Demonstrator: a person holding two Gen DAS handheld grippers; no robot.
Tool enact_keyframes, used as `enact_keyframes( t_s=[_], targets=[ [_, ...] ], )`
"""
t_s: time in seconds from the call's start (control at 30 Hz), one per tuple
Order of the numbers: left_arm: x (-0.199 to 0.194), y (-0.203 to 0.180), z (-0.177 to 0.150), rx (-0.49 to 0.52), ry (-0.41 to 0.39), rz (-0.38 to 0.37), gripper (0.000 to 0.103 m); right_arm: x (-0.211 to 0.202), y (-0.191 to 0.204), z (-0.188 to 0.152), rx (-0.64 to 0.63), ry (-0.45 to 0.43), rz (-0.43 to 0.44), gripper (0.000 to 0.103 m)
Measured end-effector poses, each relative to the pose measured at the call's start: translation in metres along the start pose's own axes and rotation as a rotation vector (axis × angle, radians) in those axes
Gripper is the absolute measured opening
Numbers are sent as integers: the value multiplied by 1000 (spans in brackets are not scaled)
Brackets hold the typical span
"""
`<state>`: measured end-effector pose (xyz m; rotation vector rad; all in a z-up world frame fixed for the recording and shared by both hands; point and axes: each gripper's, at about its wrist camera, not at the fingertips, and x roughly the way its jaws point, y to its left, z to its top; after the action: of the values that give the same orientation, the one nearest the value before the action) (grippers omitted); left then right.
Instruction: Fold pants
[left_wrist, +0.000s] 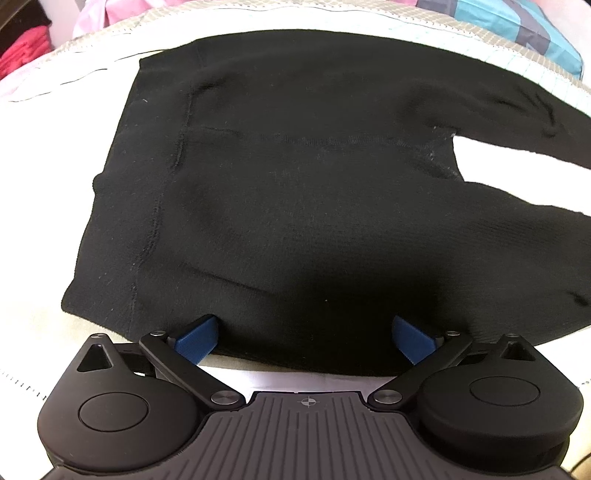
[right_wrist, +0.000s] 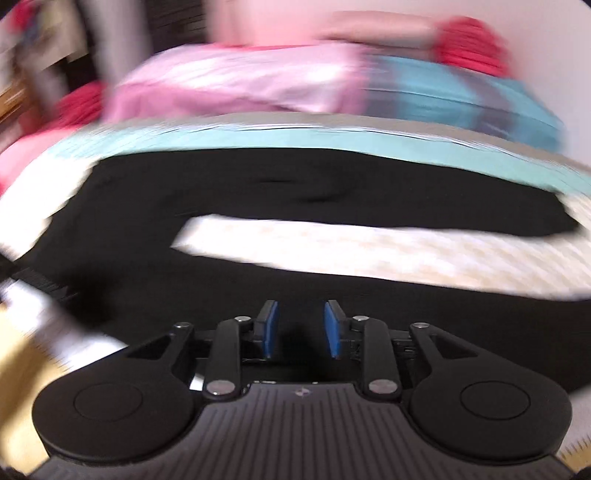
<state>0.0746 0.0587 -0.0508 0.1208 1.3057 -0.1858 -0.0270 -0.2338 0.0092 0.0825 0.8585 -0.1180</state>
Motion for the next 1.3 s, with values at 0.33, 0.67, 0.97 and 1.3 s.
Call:
enact_keyframes(
  t_s=[0.33, 0.67, 0.97, 1.3],
  targets=[
    [8, -15, 12, -5, 32, 1, 103, -14, -82, -14, 173, 22, -203, 68],
    [-5, 7, 3, 30, 19, -110, 103, -3, -129, -17, 320, 103, -281, 74],
    [-21, 36, -17, -23, -31, -278, 103, 14, -114, -12, 229, 175, -320, 81],
    [-35, 39, -11, -74, -128, -278, 103, 8, -6, 19, -95, -14, -139, 72]
  ],
)
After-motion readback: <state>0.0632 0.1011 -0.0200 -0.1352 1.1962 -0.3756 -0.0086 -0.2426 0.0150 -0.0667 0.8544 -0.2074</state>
